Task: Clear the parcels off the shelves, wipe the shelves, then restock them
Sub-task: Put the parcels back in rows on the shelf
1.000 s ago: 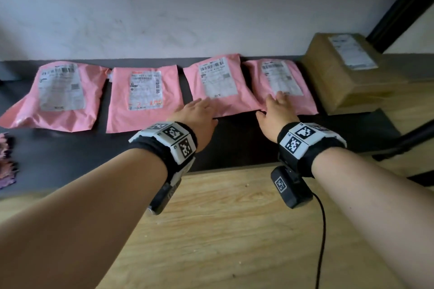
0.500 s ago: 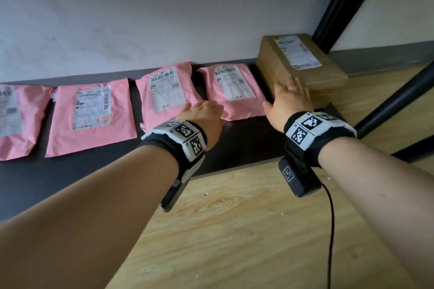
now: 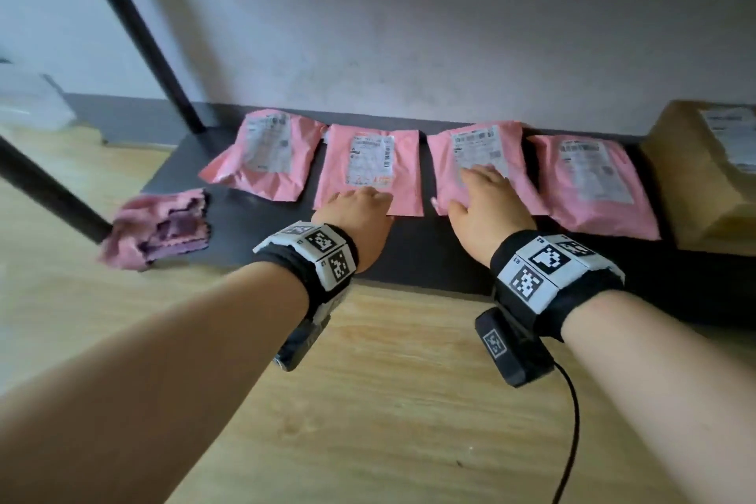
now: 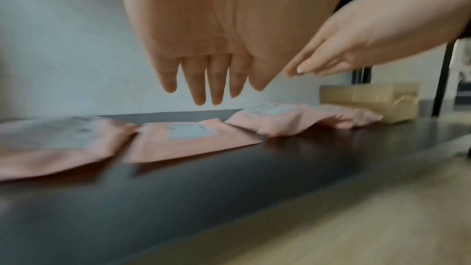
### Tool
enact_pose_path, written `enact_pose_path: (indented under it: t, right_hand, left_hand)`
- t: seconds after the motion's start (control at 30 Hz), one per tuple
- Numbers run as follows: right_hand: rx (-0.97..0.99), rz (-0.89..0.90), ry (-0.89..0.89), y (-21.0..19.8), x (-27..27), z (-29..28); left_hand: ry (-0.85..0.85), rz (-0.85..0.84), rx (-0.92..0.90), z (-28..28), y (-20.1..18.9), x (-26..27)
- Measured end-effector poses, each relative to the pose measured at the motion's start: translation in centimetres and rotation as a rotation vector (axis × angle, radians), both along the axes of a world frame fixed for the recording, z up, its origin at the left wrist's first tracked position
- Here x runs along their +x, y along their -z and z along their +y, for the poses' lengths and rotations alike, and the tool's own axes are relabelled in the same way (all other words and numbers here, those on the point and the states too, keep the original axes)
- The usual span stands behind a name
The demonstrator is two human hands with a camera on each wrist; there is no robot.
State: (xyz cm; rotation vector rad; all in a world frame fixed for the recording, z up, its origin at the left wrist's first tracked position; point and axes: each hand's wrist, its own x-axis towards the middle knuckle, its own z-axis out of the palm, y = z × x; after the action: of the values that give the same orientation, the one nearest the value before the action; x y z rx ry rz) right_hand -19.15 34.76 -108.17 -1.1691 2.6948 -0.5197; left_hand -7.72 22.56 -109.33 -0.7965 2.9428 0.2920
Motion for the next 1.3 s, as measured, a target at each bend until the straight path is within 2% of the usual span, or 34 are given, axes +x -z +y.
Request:
enact_pose_path:
  t: [0.13,0.27,0.43,0.57,0.83,1.03,1.17,1.3]
  right_hand:
    - [-0.032,-0.080,-0.205,1.2,6.5,-6.7]
    - [0.002,-0.172,-0.349,2.8,12.4,-12.4]
    - [0.084,-0.211,-0.461,4.5,17.5,-16.7]
    - [0.116,-0.225,-0.484,5.8,18.4,-17.4]
    - [0.040,-0.255,-0.341,5.6,16.1,-14.6]
    - [0.039,-0.254,-0.305,4.4,14.3,-11.3]
    - [0.082,-0.337,-0.323,2.3,14.4,-9.2]
    - [0.157,-0.479,-0.331,-1.7,16.1,-7.3]
  left_hand:
    - [-0.214,-0.056,-0.100,-6.7,0.7,8.7]
    - [-0.460,-0.155,-0.122,-12.1,2.1,15.4]
    - [-0.591,-0.197,-0.024,-16.5,4.6,18.1]
    - [-0.623,-0.241,0.104,-17.7,6.5,18.7]
    - [-0.412,0.025,0.005,-14.3,6.9,17.9]
    - [-0.405,0.062,0.158,-8.9,6.7,14.9]
    - [-0.475,0.116,0.269,-5.8,3.5,15.4]
    - [-0.558,0.246,0.360,-2.2,-2.9,17.7]
